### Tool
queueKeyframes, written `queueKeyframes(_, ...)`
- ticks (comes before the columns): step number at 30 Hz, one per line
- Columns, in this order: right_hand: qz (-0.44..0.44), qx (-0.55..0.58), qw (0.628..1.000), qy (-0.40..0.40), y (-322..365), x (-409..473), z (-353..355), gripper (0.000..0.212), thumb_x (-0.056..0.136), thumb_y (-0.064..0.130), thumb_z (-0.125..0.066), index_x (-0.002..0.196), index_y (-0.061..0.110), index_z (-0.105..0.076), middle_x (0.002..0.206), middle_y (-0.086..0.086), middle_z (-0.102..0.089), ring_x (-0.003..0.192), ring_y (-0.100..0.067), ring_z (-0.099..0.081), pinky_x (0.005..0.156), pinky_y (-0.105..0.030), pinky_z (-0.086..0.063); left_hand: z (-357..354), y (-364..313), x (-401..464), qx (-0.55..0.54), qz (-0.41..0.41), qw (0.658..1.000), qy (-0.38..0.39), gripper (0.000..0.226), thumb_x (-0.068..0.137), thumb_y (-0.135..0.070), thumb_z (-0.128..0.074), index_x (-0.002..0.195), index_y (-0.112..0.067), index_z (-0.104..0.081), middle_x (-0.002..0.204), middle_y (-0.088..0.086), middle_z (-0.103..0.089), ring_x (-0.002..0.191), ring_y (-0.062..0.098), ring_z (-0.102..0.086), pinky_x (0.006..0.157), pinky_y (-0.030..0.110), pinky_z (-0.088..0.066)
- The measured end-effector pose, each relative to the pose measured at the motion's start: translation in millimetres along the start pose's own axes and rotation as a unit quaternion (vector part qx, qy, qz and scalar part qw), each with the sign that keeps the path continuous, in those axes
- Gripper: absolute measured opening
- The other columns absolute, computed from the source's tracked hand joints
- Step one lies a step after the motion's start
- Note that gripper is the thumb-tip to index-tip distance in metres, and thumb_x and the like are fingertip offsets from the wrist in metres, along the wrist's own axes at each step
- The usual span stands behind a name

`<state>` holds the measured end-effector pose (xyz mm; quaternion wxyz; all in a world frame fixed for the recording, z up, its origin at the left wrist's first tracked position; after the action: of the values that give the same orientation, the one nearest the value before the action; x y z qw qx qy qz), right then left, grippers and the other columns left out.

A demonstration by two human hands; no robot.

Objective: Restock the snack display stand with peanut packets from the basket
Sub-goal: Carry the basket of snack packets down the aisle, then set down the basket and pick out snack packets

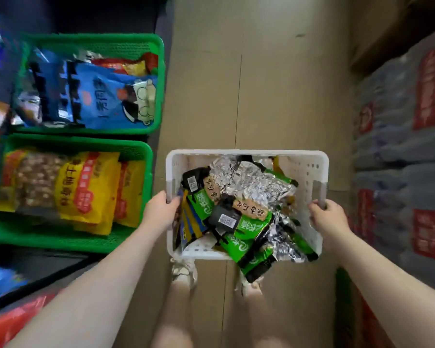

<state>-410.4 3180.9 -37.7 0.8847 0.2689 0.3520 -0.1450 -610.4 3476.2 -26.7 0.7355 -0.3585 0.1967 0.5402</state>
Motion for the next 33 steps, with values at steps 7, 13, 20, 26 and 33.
queueKeyframes(7, 0.028, -0.067, 0.997, 0.0, -21.5, 152.9, -130.1, 0.03, 0.097, 0.021, -0.035, 0.099, 0.001, -0.058, 0.09, -0.015, -0.057, 0.085, -0.029, -0.052, 0.07, -0.032, -0.035, -101.5, 44.4, 169.1, 0.001, 0.047, 0.999, 0.024, 0.027, 0.093, -0.026, -0.048, 0.092, 0.0, -0.056, 0.103, 0.021, -0.062, 0.099, 0.036, -0.058, 0.075, 0.037, -0.043)
queueKeyframes(13, 0.05, -0.094, 0.994, -0.003, -18.1, 184.2, -175.0, 0.029, 0.099, 0.019, -0.032, 0.108, 0.002, -0.053, 0.1, -0.017, -0.06, 0.087, -0.03, -0.052, 0.069, -0.033, -0.036, -123.8, 76.9, 226.3, -0.04, 0.079, 0.995, 0.05, 0.031, 0.093, -0.028, -0.047, 0.1, -0.001, -0.061, 0.107, 0.025, -0.065, 0.1, 0.04, -0.06, 0.089, 0.048, -0.05)
queueKeyframes(20, 0.43, -0.346, 0.834, -0.011, 26.0, 142.5, -187.1, 0.049, 0.077, 0.0, -0.066, 0.123, 0.012, -0.055, 0.132, -0.021, -0.054, 0.116, -0.039, -0.054, 0.093, -0.051, -0.05, -105.8, 53.7, 180.0, 0.117, -0.097, 0.981, -0.119, 0.034, 0.089, -0.014, -0.052, 0.121, -0.005, -0.051, 0.12, 0.017, -0.052, 0.111, 0.035, -0.048, 0.092, 0.046, -0.042)
queueKeyframes(26, 0.478, -0.544, 0.668, 0.171, 45.8, 156.0, -217.9, 0.083, 0.081, -0.004, -0.055, 0.148, 0.027, -0.016, 0.159, -0.006, -0.01, 0.146, -0.025, -0.014, 0.118, -0.039, -0.014, -161.7, 51.9, 135.5, 0.155, -0.284, 0.938, 0.123, 0.026, 0.09, -0.026, -0.054, 0.114, -0.015, -0.055, 0.11, 0.002, -0.056, 0.101, 0.022, -0.057, 0.078, 0.037, -0.049)
queueKeyframes(33, 0.52, -0.577, 0.601, 0.186, 44.1, 187.0, -224.3, 0.087, 0.09, 0.0, -0.046, 0.146, 0.035, 0.009, 0.16, -0.004, -0.002, 0.141, -0.029, -0.025, 0.11, -0.04, -0.03, -209.0, 57.4, 138.9, 0.249, -0.418, 0.867, 0.104, 0.071, 0.047, -0.026, -0.088, 0.107, -0.014, -0.051, 0.091, 0.007, -0.066, 0.069, 0.024, -0.065, 0.049, 0.03, -0.053)
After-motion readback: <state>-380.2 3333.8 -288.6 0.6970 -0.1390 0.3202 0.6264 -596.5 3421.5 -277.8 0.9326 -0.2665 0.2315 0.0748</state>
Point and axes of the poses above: each hand's wrist, its own x-axis towards the middle knuckle, its own z-axis out of the back of the hand, y = z × x, the point moved 3 cm from there along x, towards the middle knuckle
